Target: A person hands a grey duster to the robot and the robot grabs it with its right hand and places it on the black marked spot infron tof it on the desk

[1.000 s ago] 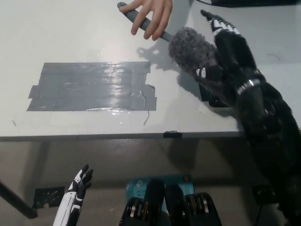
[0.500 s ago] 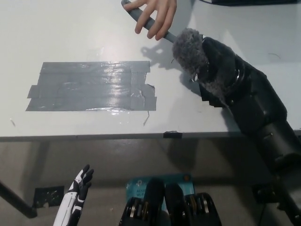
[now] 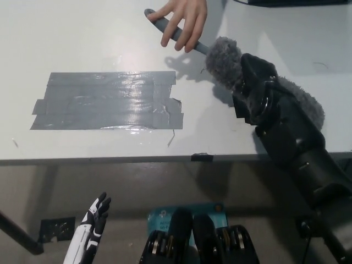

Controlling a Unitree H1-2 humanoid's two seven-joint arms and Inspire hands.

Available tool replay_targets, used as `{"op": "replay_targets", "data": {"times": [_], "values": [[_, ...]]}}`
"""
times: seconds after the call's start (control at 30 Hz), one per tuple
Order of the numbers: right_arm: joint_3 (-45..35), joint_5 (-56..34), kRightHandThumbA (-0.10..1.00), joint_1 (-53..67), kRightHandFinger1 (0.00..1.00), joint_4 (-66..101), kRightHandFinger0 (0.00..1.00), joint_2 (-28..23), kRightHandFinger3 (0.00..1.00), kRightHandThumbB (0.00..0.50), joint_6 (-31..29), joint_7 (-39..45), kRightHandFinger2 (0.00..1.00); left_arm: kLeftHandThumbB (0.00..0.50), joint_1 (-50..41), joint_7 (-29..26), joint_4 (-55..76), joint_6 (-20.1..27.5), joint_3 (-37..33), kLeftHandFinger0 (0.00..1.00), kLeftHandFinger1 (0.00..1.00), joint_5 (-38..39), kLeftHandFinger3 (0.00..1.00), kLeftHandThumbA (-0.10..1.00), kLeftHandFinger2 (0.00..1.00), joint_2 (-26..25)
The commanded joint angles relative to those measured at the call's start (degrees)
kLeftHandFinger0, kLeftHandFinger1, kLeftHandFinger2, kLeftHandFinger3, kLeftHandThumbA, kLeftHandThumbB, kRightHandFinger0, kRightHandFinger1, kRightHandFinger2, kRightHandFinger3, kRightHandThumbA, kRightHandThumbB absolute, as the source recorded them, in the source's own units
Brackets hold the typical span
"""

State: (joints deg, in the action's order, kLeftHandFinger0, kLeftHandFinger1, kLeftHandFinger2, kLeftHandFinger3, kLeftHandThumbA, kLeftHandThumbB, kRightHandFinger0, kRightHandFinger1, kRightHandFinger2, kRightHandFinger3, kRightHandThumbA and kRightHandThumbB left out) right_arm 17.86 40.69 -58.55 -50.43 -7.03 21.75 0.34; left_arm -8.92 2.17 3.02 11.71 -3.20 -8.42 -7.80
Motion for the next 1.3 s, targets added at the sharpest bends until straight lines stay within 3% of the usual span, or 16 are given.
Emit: {"op": "replay_targets", "data": {"times": [0.0,0.07,0.1,0.17,0.2,0.27,0.4,0.43,0.53,0.63,0.7,0.87,1.0,1.13,1.2,1.27], "values": [[2.65,8.19,-0.1,-4.86,0.49,13.03,0.01,-7.07,0.61,0.171,-10.53,-19.57,0.86,0.221,0.91,1.2,2.35,1.09,-0.95,1.0,1.0,-2.03,1.0,0.99,1.0,-1.69],[2.44,8.53,-0.1,-5.57,0.48,17.57,0.01,-8.66,0.96,0.164,-10.33,-17.64,0.84,0.219,1.03,1.3,2.41,0.78,-0.89,1.0,1.0,-1.97,1.0,0.99,1.0,-1.8],[2.13,8.5,-0.1,-6.04,0.47,19.27,0.0,-9.32,1.0,0.177,-10.8,-17.91,0.83,0.218,1.2,1.35,2.42,0.7,-0.87,1.0,1.0,-2.03,1.0,0.98,1.0,-1.9],[1.7,9.08,-0.1,-6.85,0.4,24.09,0.0,-11.14,0.99,0.169,-10.21,-16.53,0.8,0.221,1.37,1.23,2.08,1.14,-0.98,1.0,1.0,-2.38,1.0,0.99,1.0,-2.02],[1.16,9.35,-0.1,-7.5,0.4,26.6,0.0,-12.11,0.83,0.17,-9.63,-16.0,0.79,0.217,1.43,1.22,2.0,1.36,-1.04,1.0,1.0,-2.41,1.0,0.99,1.0,-2.11],[0.89,9.28,-0.1,-8.42,0.38,28.26,0.02,-13.46,0.85,0.143,-10.02,-15.26,0.78,0.217,1.77,1.18,2.03,1.2,-1.0,1.0,1.0,-2.4,1.0,0.98,1.0,-2.24],[-0.15,7.76,-0.1,-9.01,0.41,31.2,0.0,-15.63,0.8,0.202,-10.64,-12.98,0.8,0.214,1.65,1.06,1.98,1.12,-1.01,1.0,1.0,-2.27,1.0,0.97,1.0,-2.39],[0.03,7.84,-0.1,-8.89,0.42,31.06,0.0,-16.09,0.81,0.252,-10.84,-12.94,0.82,0.206,1.65,0.9,1.68,1.53,-1.08,1.0,1.0,-2.45,1.0,0.97,1.0,-2.43],[1.0,7.92,-0.1,-8.22,0.3,29.36,0.0,-16.78,0.59,0.313,-11.92,-12.93,0.8,0.217,1.65,0.93,1.6,1.34,-1.22,1.0,1.0,-2.01,1.0,0.98,1.0,-2.53],[1.9,8.06,-0.1,-7.89,0.27,26.44,0.0,-17.01,0.56,0.297,-14.39,-15.02,0.79,0.215,1.73,0.83,1.59,1.52,-1.38,1.0,1.0,-2.12,1.0,0.98,1.0,-2.61],[2.54,7.14,-0.1,-7.04,0.17,24.33,0.0,-16.76,0.44,0.286,-15.24,-13.15,0.67,0.214,1.64,0.62,1.53,1.49,-1.43,1.0,1.0,-2.4,1.0,0.99,1.0,-2.58],[4.9,7.02,-0.1,-5.86,0.38,17.13,0.0,-15.78,0.72,0.25,-17.42,-13.01,0.95,0.241,1.44,0.79,1.69,0.85,-1.47,1.0,1.0,-1.68,1.0,0.99,1.0,-2.36],[6.93,6.71,-0.1,-5.37,0.47,8.75,0.04,-14.06,0.65,0.236,-19.75,-14.3,0.88,0.225,1.3,0.65,1.83,0.55,-1.7,1.0,1.0,-2.29,1.0,0.99,1.0,-2.26],[7.25,5.05,-0.1,-5.31,0.34,1.36,0.0,-12.06,0.39,0.228,-22.32,-14.65,0.7,0.214,1.59,0.63,1.98,0.68,-1.88,1.0,1.0,-2.55,1.0,0.98,1.0,-2.4],[7.5,4.53,-0.1,-5.1,0.33,-2.3,0.0,-10.92,0.41,0.233,-23.34,-14.73,0.78,0.212,1.71,0.44,2.12,0.75,-2.02,1.0,1.0,-2.98,1.0,0.98,1.0,-2.38],[7.96,4.49,-0.1,-5.05,0.42,-5.89,0.0,-9.64,0.63,0.214,-24.17,-15.46,0.94,0.219,1.95,0.42,2.3,0.44,-1.99,1.0,1.0,-2.87,1.0,0.97,1.0,-2.41]]}}
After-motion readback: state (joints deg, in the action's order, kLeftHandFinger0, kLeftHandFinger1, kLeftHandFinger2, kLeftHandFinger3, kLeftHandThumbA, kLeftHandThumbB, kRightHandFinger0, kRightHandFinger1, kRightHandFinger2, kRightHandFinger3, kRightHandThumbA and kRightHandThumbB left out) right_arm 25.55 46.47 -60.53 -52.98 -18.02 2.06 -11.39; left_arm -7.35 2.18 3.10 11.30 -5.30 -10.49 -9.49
